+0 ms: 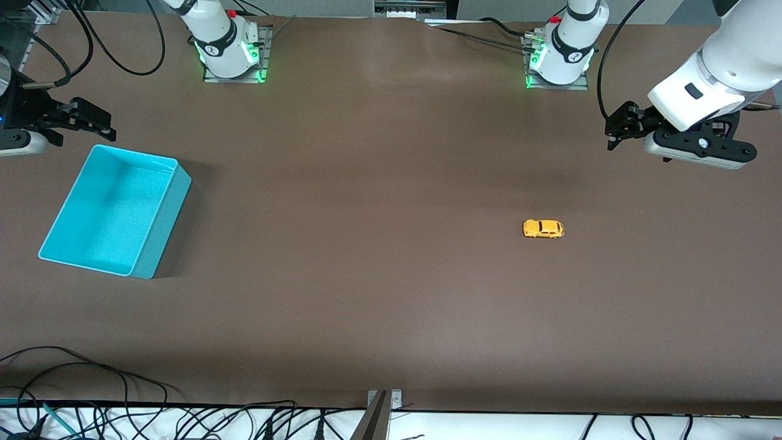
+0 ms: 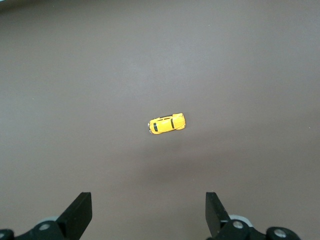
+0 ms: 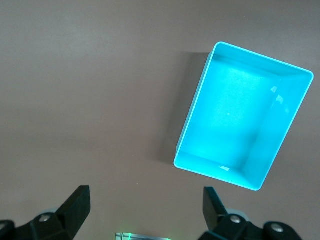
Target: Wind up and store yellow beetle car
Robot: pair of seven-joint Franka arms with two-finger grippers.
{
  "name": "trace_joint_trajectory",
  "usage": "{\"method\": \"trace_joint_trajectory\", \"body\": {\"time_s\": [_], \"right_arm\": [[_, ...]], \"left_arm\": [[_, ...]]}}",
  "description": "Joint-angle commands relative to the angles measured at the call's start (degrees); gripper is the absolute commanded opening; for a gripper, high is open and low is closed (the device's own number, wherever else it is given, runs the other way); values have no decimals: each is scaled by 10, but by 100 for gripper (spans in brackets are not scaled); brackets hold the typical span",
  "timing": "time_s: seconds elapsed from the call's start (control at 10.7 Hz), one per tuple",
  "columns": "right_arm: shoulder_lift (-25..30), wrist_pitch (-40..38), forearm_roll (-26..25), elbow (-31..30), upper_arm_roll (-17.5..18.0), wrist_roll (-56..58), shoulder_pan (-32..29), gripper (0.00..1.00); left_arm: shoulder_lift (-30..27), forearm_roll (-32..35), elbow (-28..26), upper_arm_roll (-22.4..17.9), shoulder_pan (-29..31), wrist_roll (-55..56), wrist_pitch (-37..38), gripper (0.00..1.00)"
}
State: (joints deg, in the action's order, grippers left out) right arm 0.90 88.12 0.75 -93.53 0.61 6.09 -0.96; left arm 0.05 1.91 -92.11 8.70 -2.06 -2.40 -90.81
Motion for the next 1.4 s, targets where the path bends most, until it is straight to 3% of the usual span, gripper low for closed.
{"method": "trace_joint_trajectory", "body": {"time_s": [0.0, 1.31], "right_arm": [[1, -17, -1, 20, 3, -2, -1, 100], [-11, -10, -9, 18, 7, 9, 1, 100]], "left_arm": [[-9, -6, -3, 4, 2, 5, 9, 100], [-6, -5, 11, 0, 7, 13, 25, 100]]}}
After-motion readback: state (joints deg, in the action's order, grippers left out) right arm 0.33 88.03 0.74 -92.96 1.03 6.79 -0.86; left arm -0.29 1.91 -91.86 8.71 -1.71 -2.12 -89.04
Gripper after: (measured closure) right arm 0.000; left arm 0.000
